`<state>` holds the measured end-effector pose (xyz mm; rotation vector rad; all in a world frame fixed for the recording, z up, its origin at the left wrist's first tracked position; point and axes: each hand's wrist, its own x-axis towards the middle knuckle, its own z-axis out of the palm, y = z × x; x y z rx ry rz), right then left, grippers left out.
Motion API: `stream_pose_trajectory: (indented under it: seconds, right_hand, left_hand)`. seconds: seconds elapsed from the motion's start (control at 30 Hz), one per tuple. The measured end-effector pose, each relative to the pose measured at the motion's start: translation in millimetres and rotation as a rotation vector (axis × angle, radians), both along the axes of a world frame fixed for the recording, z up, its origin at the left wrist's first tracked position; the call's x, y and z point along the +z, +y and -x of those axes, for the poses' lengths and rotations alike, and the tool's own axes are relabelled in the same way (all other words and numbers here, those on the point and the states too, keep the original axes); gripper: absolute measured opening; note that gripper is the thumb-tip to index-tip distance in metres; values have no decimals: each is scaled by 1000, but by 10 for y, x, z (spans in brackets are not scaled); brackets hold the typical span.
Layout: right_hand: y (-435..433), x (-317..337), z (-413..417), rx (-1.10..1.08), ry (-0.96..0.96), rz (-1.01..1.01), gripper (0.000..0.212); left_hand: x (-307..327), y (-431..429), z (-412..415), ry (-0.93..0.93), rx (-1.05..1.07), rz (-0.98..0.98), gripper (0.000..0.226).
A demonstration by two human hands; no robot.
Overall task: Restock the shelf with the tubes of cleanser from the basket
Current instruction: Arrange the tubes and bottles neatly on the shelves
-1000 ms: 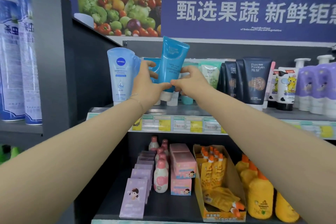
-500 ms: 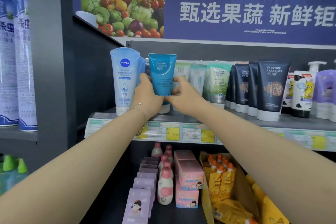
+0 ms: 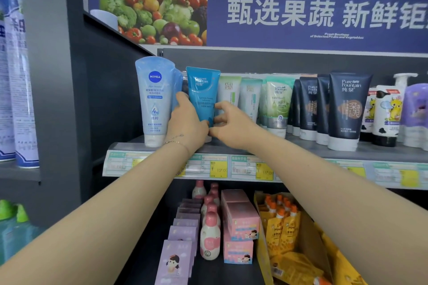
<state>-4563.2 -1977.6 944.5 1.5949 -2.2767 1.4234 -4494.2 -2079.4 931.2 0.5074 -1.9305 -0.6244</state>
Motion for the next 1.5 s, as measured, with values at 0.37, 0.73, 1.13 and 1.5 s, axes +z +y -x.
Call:
stream_pose_trajectory:
  seconds: [0.37, 0.73, 1.13, 1.5]
  right_hand:
    - [240, 51, -107, -364, 559, -150, 24]
    - [999, 147, 105, -477, 686, -226, 16]
    - [1890, 186, 435, -565, 766, -263, 17]
    - [2993, 147, 1045, -652, 717, -270, 16]
  left_hand:
    - [-58, 74, 30, 2, 135, 195, 54]
    - [86, 230, -87, -174, 150, 525, 22]
    - [263, 1414, 204, -334, -39, 823, 20]
    - [302, 2456, 911, -371, -105, 875, 17]
